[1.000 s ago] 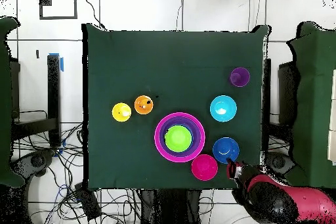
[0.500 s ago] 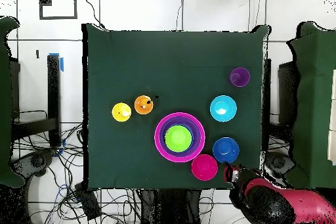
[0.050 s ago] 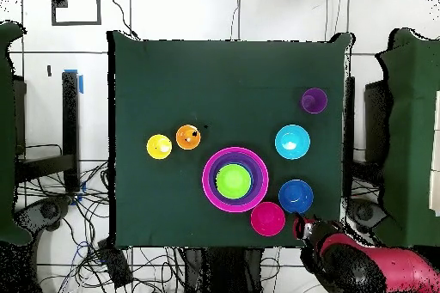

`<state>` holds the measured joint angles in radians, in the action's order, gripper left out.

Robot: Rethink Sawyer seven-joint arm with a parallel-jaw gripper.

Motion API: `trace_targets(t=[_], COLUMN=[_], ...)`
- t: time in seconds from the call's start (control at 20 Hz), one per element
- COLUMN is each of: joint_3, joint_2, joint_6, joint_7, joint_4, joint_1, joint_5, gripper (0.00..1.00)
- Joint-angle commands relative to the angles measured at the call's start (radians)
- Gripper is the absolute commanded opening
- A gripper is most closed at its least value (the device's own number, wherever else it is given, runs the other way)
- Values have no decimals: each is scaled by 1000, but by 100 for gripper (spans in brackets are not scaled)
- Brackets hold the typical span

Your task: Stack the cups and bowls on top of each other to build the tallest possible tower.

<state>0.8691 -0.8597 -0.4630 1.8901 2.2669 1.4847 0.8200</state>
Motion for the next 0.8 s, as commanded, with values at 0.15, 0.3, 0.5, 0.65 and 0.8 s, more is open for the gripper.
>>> trace_targets(t=[0.15, 0.3, 0.5, 0.65, 0.8], joint_3=[-34, -61, -98, -117, -132], joint_2=[117, 145, 200, 220, 244], joint_6=[-66, -76, -82, -84, -81], joint_7=[-210, -201, -191, -180, -178], joint_4=[-40, -66, -102, -118, -136], joint_1=[-36, -42, -56, -61, -64], joint_5=[160, 197, 252, 270, 282], gripper=[100, 100, 100, 100, 100])
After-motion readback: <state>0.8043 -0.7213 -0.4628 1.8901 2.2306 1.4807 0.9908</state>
